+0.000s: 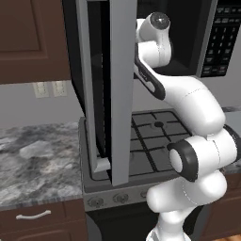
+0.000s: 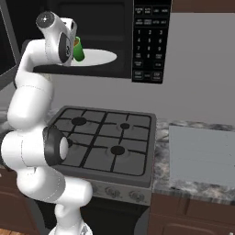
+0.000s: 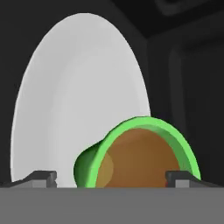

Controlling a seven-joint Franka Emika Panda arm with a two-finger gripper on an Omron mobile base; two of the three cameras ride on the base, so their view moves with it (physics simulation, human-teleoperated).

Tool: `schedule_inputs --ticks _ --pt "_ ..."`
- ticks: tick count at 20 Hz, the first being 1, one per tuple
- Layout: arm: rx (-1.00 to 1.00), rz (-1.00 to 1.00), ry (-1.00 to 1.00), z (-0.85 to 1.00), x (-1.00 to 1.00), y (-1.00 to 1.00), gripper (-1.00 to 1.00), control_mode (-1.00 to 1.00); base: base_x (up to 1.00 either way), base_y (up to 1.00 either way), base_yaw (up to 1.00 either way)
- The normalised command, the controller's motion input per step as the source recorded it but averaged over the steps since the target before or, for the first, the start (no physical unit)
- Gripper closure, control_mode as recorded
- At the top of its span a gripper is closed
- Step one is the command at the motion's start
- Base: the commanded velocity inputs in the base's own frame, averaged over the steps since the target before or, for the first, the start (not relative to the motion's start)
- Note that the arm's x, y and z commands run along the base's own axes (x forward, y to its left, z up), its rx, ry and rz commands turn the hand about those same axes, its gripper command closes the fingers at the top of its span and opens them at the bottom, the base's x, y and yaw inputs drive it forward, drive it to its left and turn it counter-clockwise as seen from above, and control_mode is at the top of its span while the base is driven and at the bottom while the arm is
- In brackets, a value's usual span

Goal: Place the microwavable item in the microwave. Then, close the microwave door and press the start button.

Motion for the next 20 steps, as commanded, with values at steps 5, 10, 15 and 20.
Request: schedule_inputs --ticks 5,10,15,20 --pt "0.0 0.04 -0.07 0.07 0.34 0.0 -1.0 -1.0 0.0 0.0 0.0" --pt "-0.01 0.03 -0.07 0.33 0.02 0.0 -1.0 -1.0 0.0 0.0 0.0" --pt "-0.02 0.04 -0.01 0.4 0.0 0.0 -1.0 -1.0 0.0 0.0 0.0" --pt "-0.03 0.01 -0.06 0.08 -0.3 0.0 -1.0 -1.0 0.0 0.0 0.0"
